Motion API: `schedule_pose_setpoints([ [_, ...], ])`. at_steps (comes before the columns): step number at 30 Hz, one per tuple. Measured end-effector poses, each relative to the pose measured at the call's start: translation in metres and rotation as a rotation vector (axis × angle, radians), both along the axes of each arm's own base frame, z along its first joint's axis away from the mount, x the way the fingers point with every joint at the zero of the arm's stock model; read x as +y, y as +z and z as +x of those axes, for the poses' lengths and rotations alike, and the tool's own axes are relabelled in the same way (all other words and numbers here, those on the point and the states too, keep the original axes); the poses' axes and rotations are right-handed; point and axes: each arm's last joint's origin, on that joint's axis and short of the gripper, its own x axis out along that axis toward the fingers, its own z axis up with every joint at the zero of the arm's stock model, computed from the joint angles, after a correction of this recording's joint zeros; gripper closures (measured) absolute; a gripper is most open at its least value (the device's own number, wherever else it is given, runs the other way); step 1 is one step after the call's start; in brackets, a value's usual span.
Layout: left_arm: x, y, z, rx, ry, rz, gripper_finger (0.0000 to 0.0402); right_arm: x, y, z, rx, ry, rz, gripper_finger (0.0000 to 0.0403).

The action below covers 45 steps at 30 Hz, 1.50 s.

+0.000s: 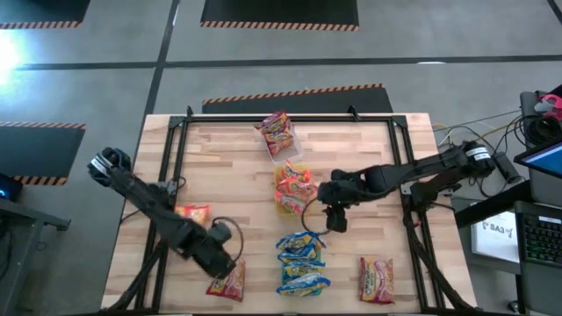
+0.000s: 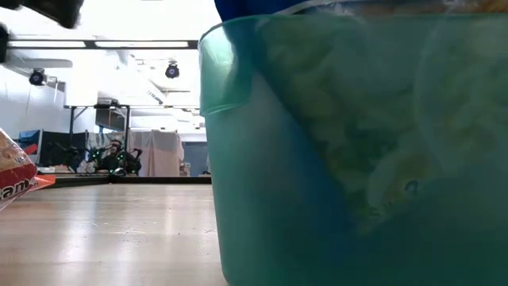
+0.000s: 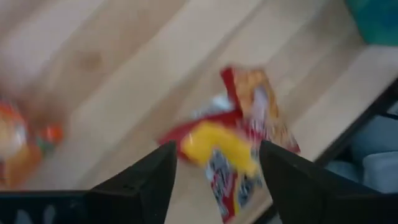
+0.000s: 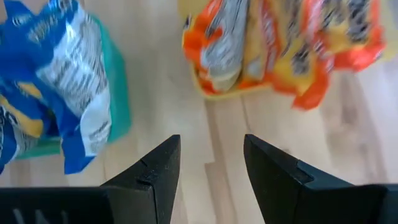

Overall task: Sort Maruchan noodles
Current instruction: Put the red noodle pack into the transparent bin

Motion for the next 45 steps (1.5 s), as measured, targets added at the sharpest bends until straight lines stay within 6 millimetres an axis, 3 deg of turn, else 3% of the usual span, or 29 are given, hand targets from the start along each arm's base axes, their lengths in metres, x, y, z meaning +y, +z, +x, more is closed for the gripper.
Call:
schedule_pose_setpoints([
  [6, -0.032, -0.004, -0.031, 0.031, 0.197, -0.061, 0.0171, 0.011, -0.018, -0.01, 0.054, 0.007, 0.01, 0.0236],
  [12, -0.061, -0.018, -0.034, -0.124, 0.303, -0.085, 0.0168, 0.019, -0.028, -0.015, 0.073, 0.022, 0.012, 0.0236],
  [24, -0.077, -0.064, -0.023, -0.093, 0.271, 0.023, 0.0168, 0.024, -0.024, -0.01, 0.003, 0.043, 0.025, 0.0236],
  [34, -0.078, -0.081, -0.018, -0.166, 0.278, 0.097, 0.0171, 0.024, -0.024, -0.008, -0.015, 0.067, 0.006, 0.0236],
  [39, -0.076, -0.081, -0.017, -0.19, 0.279, 0.124, 0.0207, 0.024, -0.024, -0.008, -0.015, 0.073, 0.002, 0.0236],
  [45, -0.076, -0.081, -0.016, -0.196, 0.259, 0.132, 0.0299, 0.024, -0.024, -0.008, -0.014, 0.078, -0.001, 0.0236],
])
